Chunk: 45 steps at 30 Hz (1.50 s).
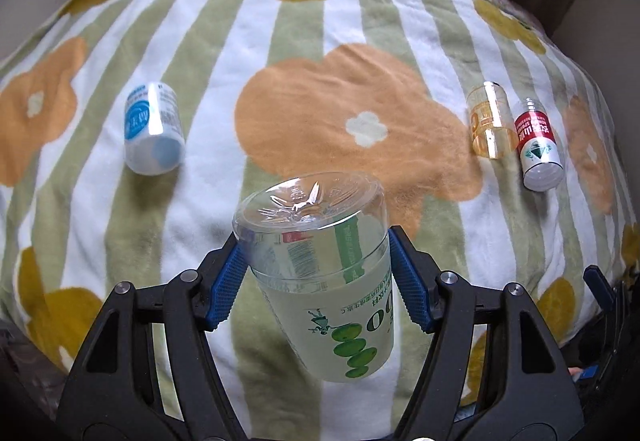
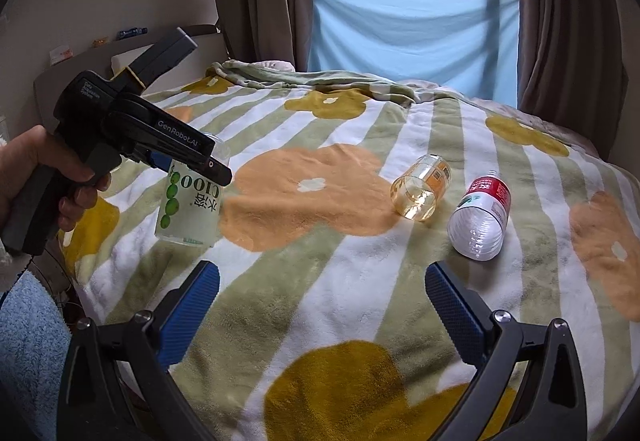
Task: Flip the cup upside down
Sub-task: 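Grasp the green-dotted cup with the left gripper and lift it, then set the cup down lid-up on the bed and open the left gripper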
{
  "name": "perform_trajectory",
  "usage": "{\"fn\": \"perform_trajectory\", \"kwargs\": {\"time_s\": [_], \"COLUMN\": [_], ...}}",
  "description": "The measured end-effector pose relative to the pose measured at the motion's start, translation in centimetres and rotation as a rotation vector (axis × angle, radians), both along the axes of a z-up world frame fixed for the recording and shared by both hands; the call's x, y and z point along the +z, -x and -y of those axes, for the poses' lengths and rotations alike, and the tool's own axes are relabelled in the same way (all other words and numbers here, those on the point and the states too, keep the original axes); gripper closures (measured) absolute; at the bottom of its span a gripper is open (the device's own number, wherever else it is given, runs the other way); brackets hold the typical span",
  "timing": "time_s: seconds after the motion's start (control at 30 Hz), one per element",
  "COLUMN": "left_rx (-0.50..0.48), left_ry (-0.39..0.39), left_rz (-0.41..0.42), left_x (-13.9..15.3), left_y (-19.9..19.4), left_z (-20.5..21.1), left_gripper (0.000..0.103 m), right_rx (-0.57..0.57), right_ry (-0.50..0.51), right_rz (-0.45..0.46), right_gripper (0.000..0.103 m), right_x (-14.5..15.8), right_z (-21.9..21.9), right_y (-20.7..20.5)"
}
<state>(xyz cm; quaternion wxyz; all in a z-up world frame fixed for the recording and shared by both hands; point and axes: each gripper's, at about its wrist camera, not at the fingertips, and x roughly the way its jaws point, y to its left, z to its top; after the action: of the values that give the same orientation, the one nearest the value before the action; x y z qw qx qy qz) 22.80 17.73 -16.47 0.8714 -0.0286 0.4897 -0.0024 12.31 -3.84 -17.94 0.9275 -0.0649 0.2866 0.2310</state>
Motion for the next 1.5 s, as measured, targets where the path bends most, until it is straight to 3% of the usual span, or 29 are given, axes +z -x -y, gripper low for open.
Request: {"fn": "perform_trajectory", "kwargs": {"time_s": [0.23, 0.47, 0.67, 0.83, 1.07, 1.1, 1.13, 1.17, 1.2, 1.27, 1.5], "left_rx": [-0.062, -0.030, -0.022, -0.057, -0.089, -0.089, -0.089, -0.089, -0.089, -0.101, -0.103], "left_ry": [-0.062, -0.091, -0.041, -0.038, -0.080, -0.092, -0.109, -0.126, -0.140, -0.132, -0.118], "left_rz": [0.308, 0.430, 0.405, 0.366, 0.384, 0.387, 0.388, 0.391, 0.404, 0.436, 0.433], "left_x": [1.5, -1.1, -3.9, -5.1, -5.3, -5.3, -5.3, -5.4, -5.3, -5.0, -4.4], "left_y": [2.4, 1.8, 1.3, 1.7, 2.9, 3.0, 3.1, 3.3, 3.6, 4.2, 4.7], "left_z": [0.6, 0.8, 0.4, 1.1, 2.0, 2.1, 2.2, 2.3, 2.4, 2.2, 2.0], "left_gripper": [0.038, 0.038, 0.038, 0.038, 0.037, 0.036, 0.026, 0.008, 0.000, 0.000, 0.000], "right_rx": [0.031, 0.039, 0.031, 0.027, 0.042, 0.044, 0.045, 0.046, 0.045, 0.046, 0.049], "right_ry": [-0.022, -0.038, -0.012, -0.034, -0.019, -0.018, -0.018, -0.019, -0.018, -0.018, -0.012], "right_rz": [0.003, -0.031, -0.043, -0.048, -0.050, -0.049, -0.049, -0.049, -0.050, -0.051, -0.046], "right_gripper": [0.000, 0.000, 0.000, 0.000, 0.000, 0.000, 0.000, 0.000, 0.000, 0.000, 0.000], "right_x": [-1.0, -2.2, -2.3, -2.1, -2.2, -2.2, -2.2, -2.2, -2.2, -2.2, -2.2], "right_z": [-1.4, -1.7, -1.8, -1.6, -2.2, -2.2, -2.3, -2.3, -2.3, -2.3, -2.7], "right_y": [0.6, 1.1, 1.2, 0.8, 0.6, 0.6, 0.5, 0.5, 0.4, 0.4, 0.4]}}
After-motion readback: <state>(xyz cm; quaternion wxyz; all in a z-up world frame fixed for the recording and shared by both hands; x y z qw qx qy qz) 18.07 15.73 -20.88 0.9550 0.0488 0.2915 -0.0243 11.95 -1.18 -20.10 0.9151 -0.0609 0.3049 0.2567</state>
